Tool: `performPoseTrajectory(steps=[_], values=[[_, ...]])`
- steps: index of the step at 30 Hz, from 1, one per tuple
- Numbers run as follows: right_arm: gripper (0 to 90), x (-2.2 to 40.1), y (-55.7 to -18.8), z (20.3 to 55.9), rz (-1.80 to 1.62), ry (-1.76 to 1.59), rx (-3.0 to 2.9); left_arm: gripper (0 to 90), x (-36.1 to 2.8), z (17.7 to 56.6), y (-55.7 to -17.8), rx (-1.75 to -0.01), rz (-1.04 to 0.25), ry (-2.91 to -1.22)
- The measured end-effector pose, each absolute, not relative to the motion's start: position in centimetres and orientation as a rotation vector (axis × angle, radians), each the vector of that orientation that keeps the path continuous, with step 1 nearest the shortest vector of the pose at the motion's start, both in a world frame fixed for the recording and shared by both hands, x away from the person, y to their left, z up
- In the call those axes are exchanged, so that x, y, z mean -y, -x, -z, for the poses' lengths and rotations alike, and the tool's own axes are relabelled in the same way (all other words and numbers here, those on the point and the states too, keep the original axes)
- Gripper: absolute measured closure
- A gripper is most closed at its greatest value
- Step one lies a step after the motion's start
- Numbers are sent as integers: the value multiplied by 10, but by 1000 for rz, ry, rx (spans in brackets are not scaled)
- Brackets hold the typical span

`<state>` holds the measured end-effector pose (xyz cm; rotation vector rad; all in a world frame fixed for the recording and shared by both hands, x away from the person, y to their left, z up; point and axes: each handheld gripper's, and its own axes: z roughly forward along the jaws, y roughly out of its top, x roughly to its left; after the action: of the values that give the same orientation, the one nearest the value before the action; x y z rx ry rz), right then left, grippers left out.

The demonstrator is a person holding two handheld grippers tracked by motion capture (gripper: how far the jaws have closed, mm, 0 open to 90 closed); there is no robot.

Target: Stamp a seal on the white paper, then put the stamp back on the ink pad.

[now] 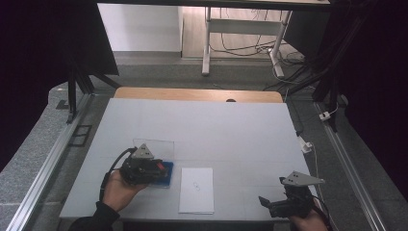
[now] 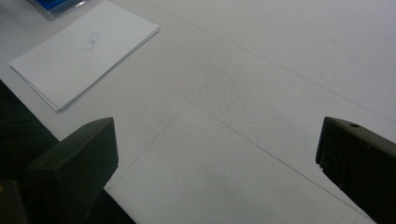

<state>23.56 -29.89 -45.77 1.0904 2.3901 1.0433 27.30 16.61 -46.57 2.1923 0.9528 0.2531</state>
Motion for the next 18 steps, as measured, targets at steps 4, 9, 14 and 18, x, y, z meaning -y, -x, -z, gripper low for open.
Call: performPoseTrajectory(steps=[4, 9, 14, 18], values=[[0, 298, -236, 458, -1043, -1087, -2391, 580, -172, 468, -275, -978, -254, -2186], [0, 299, -235, 458, -1043, -1091, -2390, 580, -177, 470, -278, -1005, -256, -2182], [0, 298, -235, 458, -1039, -1087, -2391, 580, -182, 473, -281, -1032, -269, -2188], [0, 299, -235, 458, -1041, -1090, -2390, 580, -186, 476, -283, -1064, -264, -2178]])
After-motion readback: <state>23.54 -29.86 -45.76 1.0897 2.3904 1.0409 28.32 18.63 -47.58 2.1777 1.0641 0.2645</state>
